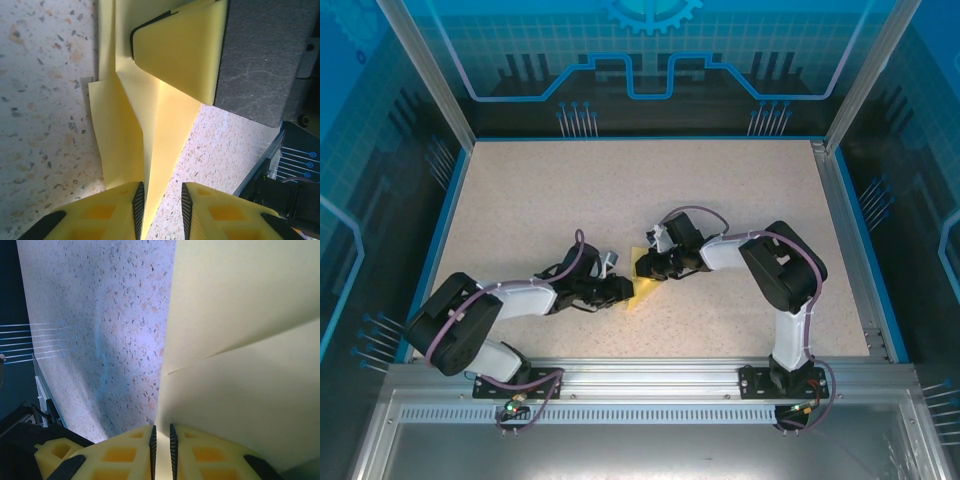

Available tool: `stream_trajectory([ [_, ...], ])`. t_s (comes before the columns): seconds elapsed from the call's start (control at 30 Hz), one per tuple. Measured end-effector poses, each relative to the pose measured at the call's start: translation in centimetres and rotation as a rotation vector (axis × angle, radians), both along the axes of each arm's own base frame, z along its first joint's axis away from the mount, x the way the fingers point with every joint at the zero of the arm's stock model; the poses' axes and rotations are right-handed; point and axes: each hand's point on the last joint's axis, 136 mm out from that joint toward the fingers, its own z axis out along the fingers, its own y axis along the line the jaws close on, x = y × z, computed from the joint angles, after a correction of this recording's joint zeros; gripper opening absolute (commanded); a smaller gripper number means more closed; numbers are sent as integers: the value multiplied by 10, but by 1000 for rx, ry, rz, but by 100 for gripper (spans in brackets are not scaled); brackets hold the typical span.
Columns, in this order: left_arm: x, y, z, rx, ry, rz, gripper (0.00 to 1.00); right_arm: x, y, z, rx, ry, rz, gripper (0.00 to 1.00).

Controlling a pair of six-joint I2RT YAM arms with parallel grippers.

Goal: Fold a paper plane with a square sheet of paper (pick it up from the middle)
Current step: Fourth fold the wing at the center of the table.

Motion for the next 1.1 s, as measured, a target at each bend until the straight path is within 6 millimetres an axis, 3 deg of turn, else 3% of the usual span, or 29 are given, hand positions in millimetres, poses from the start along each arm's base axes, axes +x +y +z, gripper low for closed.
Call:
stream_trajectory([
  [0.67, -7, 2, -23, 45, 80, -15, 13, 0, 0, 0, 0, -2, 2, 18],
  [1.1, -12, 2, -18, 46, 80, -44, 23, 0, -1, 0, 3, -3, 7, 18],
])
